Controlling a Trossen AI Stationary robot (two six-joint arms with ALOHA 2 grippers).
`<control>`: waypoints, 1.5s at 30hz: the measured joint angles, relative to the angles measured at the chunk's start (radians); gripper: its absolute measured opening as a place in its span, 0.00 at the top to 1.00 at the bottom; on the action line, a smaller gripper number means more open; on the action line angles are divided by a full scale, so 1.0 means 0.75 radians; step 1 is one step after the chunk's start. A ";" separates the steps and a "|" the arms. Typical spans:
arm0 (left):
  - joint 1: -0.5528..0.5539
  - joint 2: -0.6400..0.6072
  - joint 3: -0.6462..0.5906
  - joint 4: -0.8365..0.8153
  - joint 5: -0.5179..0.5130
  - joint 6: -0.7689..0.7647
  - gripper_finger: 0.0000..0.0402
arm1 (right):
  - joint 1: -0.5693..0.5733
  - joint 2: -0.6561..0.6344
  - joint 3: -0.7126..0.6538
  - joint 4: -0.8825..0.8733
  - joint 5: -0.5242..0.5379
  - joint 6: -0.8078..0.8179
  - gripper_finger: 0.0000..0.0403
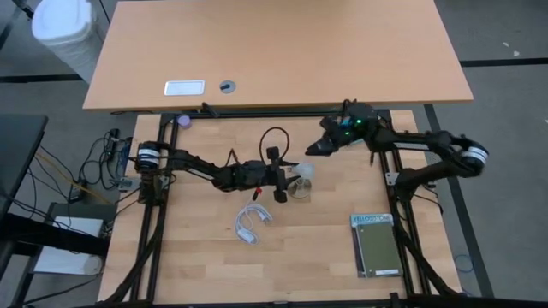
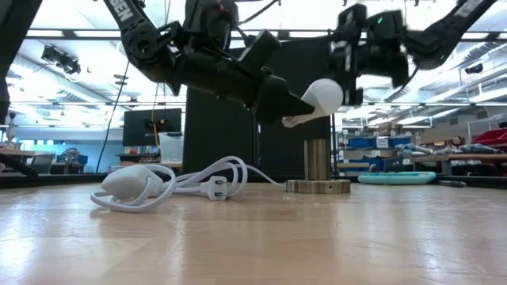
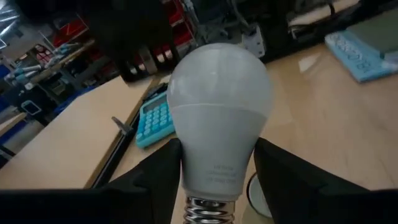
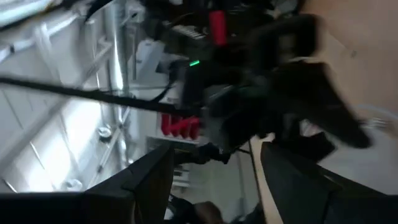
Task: Screw lightbulb
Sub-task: Insert the lightbulb into the socket
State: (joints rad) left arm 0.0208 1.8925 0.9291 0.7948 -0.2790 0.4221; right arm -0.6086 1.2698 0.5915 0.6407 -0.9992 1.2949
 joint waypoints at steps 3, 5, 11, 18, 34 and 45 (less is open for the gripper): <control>0.000 0.017 -0.005 0.053 0.011 -0.024 0.49 | 0.000 -0.175 0.001 -0.251 0.069 -0.209 0.40; 0.001 0.020 -0.004 0.089 0.027 -0.056 0.49 | 0.005 -0.303 0.001 -0.513 0.175 -0.397 0.40; 0.015 0.021 -0.004 0.183 0.113 -0.201 0.49 | 0.080 -0.616 0.000 -0.998 0.662 -0.736 0.40; 0.026 0.080 -0.038 0.371 0.170 -0.366 0.49 | 0.237 -0.700 0.000 -1.156 0.822 -0.775 0.40; 0.027 0.149 -0.094 0.603 0.185 -0.495 0.49 | 0.712 -0.582 -0.001 -1.158 1.260 -0.684 0.40; 0.027 0.149 -0.094 0.610 0.240 -0.535 0.50 | 1.122 -0.532 -0.122 -1.164 1.824 -0.786 0.40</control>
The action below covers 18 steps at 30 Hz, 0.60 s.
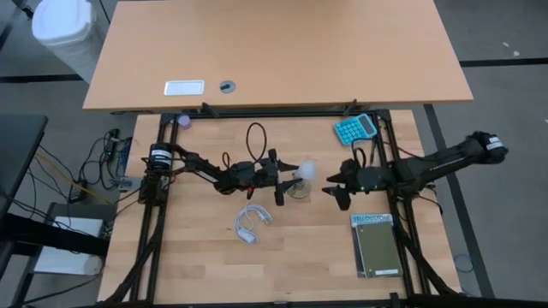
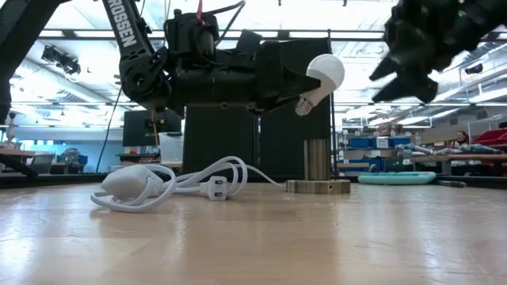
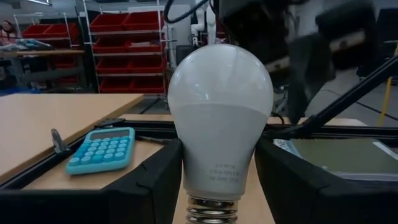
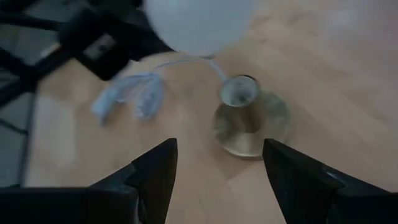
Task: Screw lightbulb
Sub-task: Insert the lightbulb into the socket
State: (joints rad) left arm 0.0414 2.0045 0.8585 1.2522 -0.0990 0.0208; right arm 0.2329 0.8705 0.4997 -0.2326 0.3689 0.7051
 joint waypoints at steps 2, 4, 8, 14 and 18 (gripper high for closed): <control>-0.003 0.000 0.000 0.000 0.007 0.000 0.50 | 0.029 0.017 -0.024 0.013 0.074 0.025 0.40; -0.003 0.000 0.000 0.001 0.007 0.000 0.50 | 0.028 0.029 -0.046 0.023 0.106 0.046 0.40; -0.003 -0.001 0.000 0.004 0.026 -0.001 0.50 | 0.001 0.063 -0.056 0.044 0.138 0.021 0.40; -0.003 -0.001 0.000 0.016 0.033 -0.001 0.50 | -0.067 0.116 -0.056 0.221 0.045 -0.050 0.40; -0.003 -0.001 0.000 0.050 0.033 0.014 0.50 | -0.089 0.141 -0.058 0.212 -0.040 -0.066 0.40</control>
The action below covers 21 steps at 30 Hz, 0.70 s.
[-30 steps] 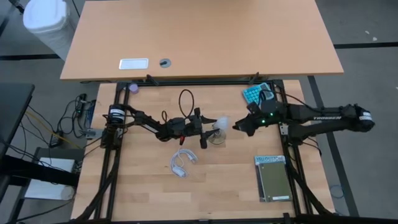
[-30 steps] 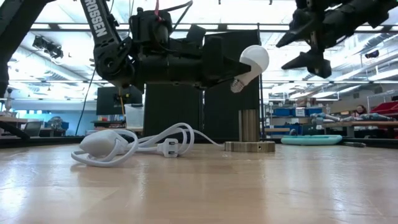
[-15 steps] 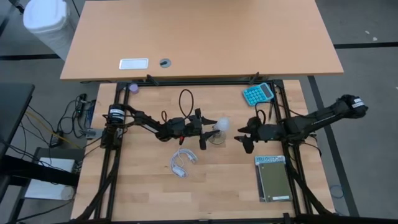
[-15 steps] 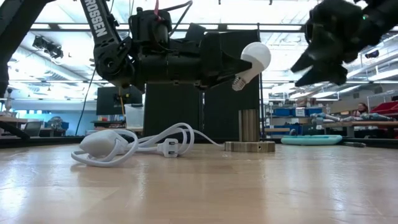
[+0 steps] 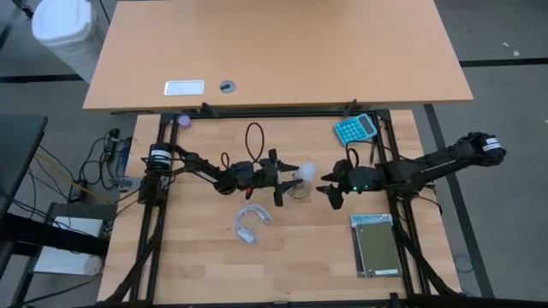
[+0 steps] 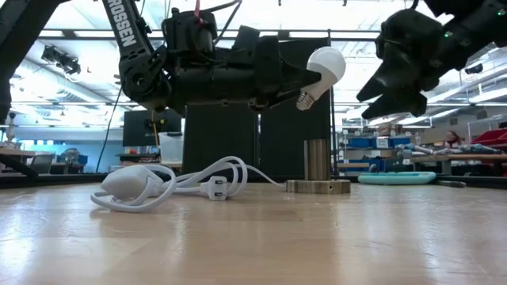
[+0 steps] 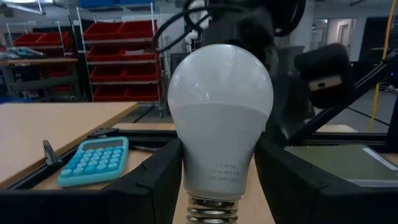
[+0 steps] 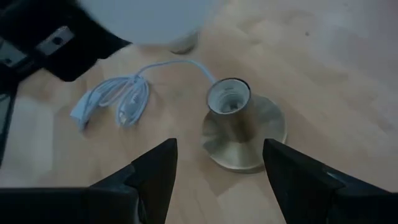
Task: Screw lightbulb
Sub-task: Insert the lightbulb into the socket
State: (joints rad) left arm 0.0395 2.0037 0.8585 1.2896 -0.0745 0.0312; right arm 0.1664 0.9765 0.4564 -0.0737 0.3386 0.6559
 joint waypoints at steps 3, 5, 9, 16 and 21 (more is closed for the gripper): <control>0.000 -0.001 0.000 0.004 0.000 0.019 0.50 | -0.002 0.045 0.000 0.053 -0.014 -0.060 0.40; 0.002 -0.001 0.000 -0.002 0.001 0.019 0.50 | -0.004 0.074 0.000 0.078 -0.043 -0.248 0.40; 0.003 -0.001 0.000 -0.014 0.001 0.006 0.50 | 0.028 0.141 0.000 0.202 0.028 -0.475 0.42; 0.003 -0.001 -0.029 -0.030 0.000 -0.021 0.50 | 0.071 0.201 -0.005 0.330 0.063 -0.562 0.54; 0.002 0.068 -0.045 0.161 0.019 -0.041 0.50 | 0.111 0.190 -0.120 0.529 0.061 -0.531 0.61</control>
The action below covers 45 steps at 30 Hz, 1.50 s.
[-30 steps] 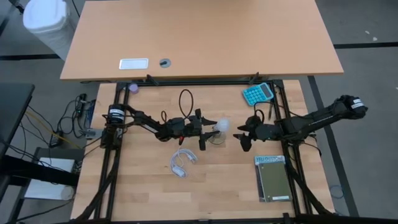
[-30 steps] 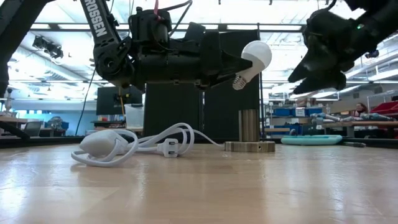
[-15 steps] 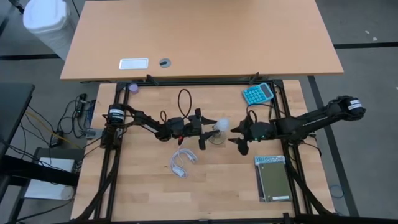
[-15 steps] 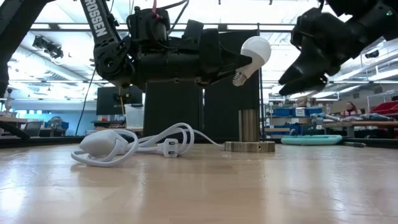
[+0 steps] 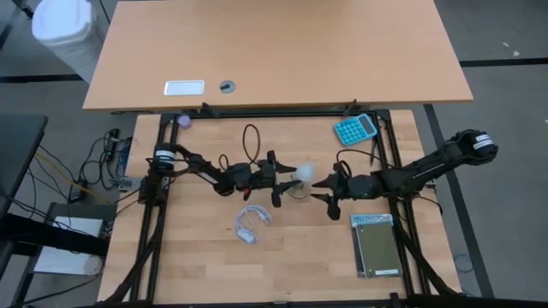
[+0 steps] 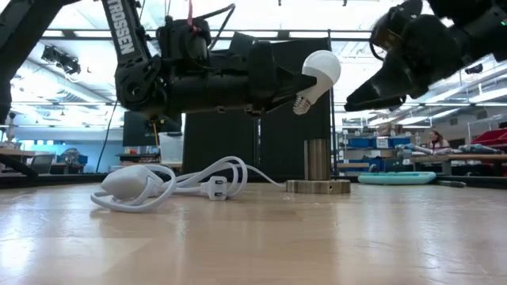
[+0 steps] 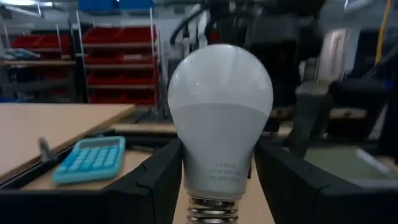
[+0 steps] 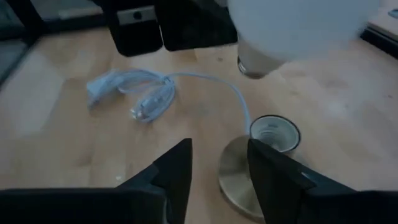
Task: Screw lightbulb
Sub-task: Insert the lightbulb into the socket
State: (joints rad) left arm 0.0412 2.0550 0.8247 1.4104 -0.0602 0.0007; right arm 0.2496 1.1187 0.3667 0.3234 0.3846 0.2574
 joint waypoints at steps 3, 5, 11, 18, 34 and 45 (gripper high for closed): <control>0.000 0.089 0.003 0.115 0.002 -0.012 0.50 | 0.006 0.000 -0.124 0.213 0.000 0.044 0.62; 0.000 0.109 0.003 0.121 0.001 -0.011 0.50 | 0.005 0.005 -0.186 0.341 0.009 0.069 0.62; 0.004 0.106 0.037 0.066 -0.030 0.037 0.50 | -0.054 0.011 -0.208 0.408 0.016 0.073 0.59; 0.029 0.106 0.098 -0.042 -0.028 0.063 0.50 | -0.174 0.012 -0.207 0.430 -0.187 0.064 0.50; 0.032 0.105 0.143 -0.154 -0.010 0.079 0.50 | -0.259 0.013 -0.167 0.404 -0.303 -0.012 0.40; 0.031 0.106 0.142 -0.253 -0.007 0.064 0.50 | -0.267 0.012 -0.090 0.303 -0.336 -0.036 0.40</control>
State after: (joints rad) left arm 0.0647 2.1345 0.9314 1.2204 -0.0658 0.0486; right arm 0.0494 1.1275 0.2993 0.5506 0.1330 0.2307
